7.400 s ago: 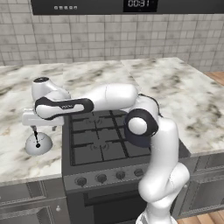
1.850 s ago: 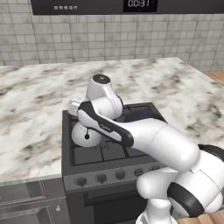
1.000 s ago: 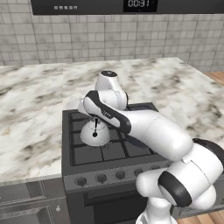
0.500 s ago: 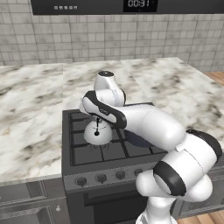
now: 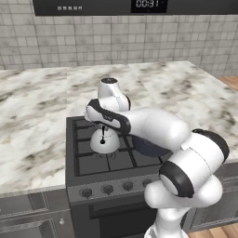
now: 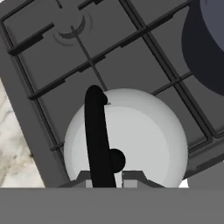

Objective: Pick the kettle from the counter and place it on a stove burner. Then turn the burner on.

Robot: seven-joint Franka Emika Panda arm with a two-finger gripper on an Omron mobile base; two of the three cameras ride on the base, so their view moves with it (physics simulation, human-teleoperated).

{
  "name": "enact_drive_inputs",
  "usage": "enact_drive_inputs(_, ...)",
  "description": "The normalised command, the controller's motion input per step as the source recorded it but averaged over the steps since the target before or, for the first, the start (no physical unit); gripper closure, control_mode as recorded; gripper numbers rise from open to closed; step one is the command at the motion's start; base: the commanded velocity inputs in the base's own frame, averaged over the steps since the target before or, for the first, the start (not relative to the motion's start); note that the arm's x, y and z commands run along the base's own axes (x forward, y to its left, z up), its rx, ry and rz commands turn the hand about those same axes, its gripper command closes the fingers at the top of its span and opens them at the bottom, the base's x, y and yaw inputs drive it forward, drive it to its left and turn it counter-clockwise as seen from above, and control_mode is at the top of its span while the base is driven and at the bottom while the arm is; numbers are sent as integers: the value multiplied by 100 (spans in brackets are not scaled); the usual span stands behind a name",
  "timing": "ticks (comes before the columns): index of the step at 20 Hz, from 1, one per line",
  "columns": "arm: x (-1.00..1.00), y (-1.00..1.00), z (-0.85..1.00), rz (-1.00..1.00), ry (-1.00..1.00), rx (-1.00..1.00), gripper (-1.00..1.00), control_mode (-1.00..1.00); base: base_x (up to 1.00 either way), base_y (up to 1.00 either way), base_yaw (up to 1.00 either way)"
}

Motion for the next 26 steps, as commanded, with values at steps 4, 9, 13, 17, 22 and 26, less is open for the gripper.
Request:
enact_drive_inputs(4,21,0,-17,0,0,0,100,-100,0,0,0)
enact_drive_inputs(9,22,0,-26,0,0,0,100,-100,0,0,0)
enact_drive_inputs(13,19,0,-26,0,0,0,100,-100,0,0,0)
enact_drive_inputs(17,19,0,-22,0,0,0,100,-100,0,0,0)
enact_drive_inputs(22,23,0,-19,-1,0,0,100,-100,0,0,0)
enact_drive_inputs(26,28,0,-16,-1,0,0,100,-100,0,0,0)
